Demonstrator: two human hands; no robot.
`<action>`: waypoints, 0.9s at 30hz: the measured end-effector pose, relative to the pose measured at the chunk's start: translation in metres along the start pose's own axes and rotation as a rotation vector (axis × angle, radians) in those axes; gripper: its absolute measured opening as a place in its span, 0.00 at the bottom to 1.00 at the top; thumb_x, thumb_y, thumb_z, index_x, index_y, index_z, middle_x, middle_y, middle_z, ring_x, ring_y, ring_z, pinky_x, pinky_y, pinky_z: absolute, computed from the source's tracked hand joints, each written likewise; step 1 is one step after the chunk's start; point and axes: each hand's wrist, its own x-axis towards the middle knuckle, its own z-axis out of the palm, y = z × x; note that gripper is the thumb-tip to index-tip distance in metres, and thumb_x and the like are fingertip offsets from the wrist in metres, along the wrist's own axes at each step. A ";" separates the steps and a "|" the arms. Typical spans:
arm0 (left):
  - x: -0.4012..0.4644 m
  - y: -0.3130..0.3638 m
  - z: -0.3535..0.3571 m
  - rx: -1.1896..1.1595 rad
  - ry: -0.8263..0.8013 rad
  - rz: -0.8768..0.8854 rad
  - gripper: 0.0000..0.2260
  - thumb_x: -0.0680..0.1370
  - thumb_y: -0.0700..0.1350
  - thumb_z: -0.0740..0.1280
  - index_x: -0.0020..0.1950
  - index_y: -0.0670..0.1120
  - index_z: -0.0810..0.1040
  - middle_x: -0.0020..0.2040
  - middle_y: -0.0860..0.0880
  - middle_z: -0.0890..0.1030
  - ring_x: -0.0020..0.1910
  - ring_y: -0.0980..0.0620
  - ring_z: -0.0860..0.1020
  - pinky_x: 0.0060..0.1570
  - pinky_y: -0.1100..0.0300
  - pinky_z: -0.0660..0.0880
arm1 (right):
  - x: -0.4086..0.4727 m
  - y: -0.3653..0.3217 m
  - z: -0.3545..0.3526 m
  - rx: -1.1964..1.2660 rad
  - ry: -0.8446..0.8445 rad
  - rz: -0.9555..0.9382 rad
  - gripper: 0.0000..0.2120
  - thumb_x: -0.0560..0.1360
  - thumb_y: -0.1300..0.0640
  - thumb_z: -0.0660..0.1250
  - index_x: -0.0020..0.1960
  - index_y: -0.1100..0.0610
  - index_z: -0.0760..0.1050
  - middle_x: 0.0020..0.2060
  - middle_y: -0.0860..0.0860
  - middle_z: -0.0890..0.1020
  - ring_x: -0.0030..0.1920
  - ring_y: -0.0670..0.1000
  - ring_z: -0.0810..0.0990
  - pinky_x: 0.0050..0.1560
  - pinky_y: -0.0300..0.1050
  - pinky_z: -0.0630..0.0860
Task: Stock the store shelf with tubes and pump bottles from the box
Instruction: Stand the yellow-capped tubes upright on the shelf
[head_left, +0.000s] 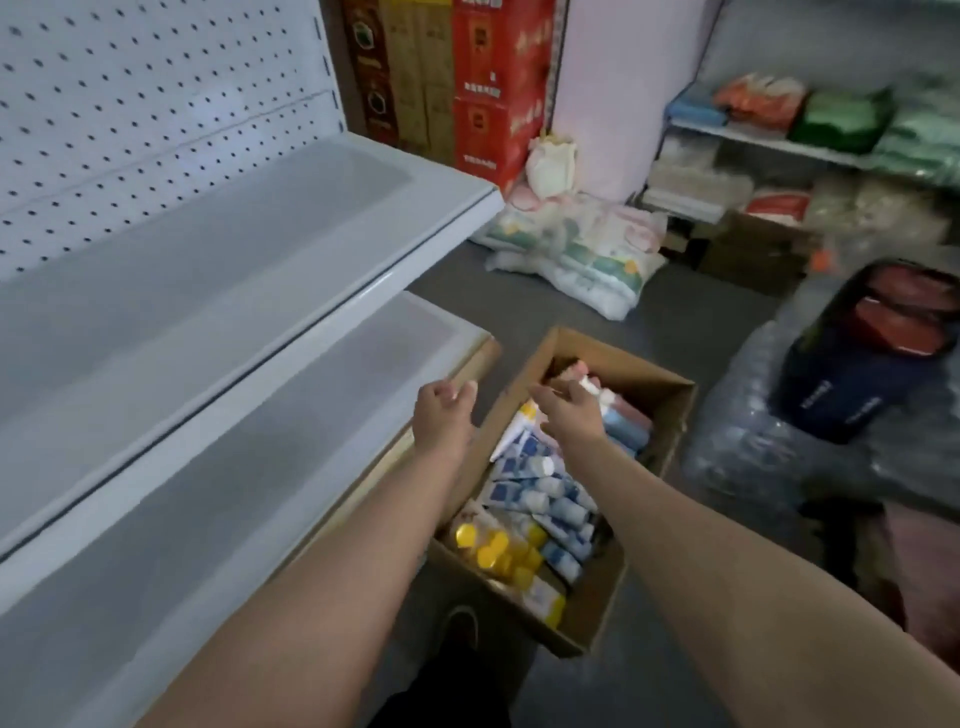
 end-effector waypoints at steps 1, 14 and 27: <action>0.007 -0.009 0.013 0.030 -0.031 -0.011 0.16 0.77 0.53 0.69 0.59 0.46 0.74 0.53 0.51 0.77 0.53 0.49 0.77 0.58 0.52 0.75 | 0.009 0.012 -0.008 0.009 0.042 0.046 0.24 0.73 0.45 0.74 0.64 0.53 0.75 0.56 0.51 0.80 0.57 0.54 0.79 0.63 0.55 0.77; 0.075 -0.142 0.082 0.482 -0.468 -0.385 0.15 0.78 0.57 0.66 0.56 0.47 0.77 0.52 0.50 0.79 0.49 0.50 0.77 0.53 0.55 0.75 | 0.056 0.148 -0.014 -0.009 0.242 0.597 0.23 0.73 0.43 0.74 0.62 0.56 0.78 0.54 0.52 0.81 0.53 0.53 0.80 0.52 0.48 0.79; 0.095 -0.213 0.098 0.664 -0.576 -0.638 0.26 0.80 0.62 0.58 0.65 0.43 0.75 0.62 0.43 0.79 0.59 0.42 0.77 0.62 0.48 0.74 | 0.068 0.221 0.028 -0.048 0.107 0.939 0.27 0.76 0.41 0.70 0.68 0.57 0.76 0.63 0.55 0.78 0.63 0.57 0.76 0.68 0.53 0.72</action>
